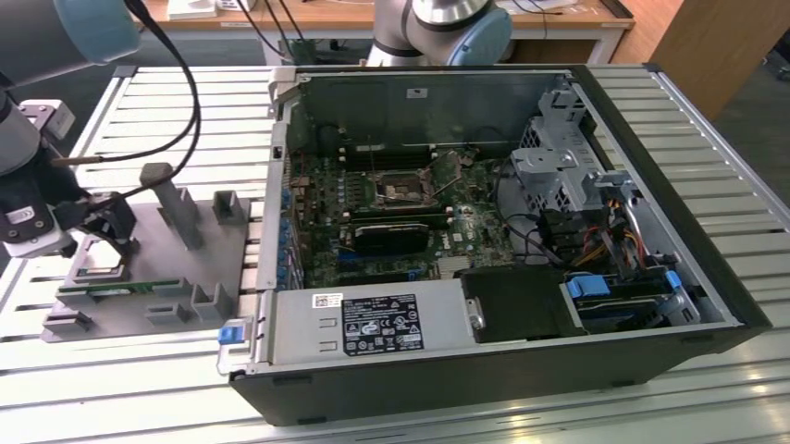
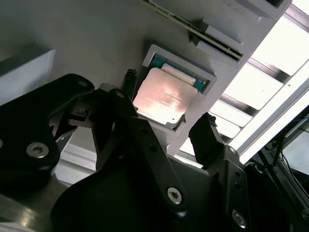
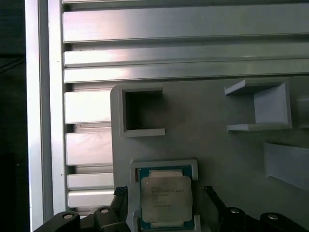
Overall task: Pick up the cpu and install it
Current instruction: 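Pick up the cpu and move it towards the insertion slot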
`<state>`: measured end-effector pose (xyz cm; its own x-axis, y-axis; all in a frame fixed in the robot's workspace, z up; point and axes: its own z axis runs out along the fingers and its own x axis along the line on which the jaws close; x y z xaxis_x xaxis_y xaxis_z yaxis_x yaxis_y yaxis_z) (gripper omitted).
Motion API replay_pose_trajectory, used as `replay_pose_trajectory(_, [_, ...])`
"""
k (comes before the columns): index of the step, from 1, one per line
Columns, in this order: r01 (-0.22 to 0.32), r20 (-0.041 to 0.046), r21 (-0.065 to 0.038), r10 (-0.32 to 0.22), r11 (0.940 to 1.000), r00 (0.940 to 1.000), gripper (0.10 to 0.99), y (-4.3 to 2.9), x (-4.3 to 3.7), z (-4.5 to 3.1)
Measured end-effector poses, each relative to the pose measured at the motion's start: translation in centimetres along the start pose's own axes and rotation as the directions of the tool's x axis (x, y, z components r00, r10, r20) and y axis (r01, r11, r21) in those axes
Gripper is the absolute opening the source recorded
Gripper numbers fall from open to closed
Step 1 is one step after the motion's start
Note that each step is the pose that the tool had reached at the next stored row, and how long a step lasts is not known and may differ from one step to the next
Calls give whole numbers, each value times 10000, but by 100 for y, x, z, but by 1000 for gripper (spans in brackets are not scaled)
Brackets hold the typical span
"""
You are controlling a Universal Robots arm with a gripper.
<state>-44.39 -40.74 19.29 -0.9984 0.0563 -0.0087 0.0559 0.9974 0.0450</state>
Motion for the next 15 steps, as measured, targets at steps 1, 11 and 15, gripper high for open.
replay_pose_trajectory(1, [54,-2,0,-54,10000,10000,718,-1,0,8])
replay_pose_trajectory(11, [196,-7,-3,-196,9998,9998,718,-20,-2,88])
replay_pose_trajectory(15, [279,-15,-4,-279,9996,9996,706,-22,-4,101])
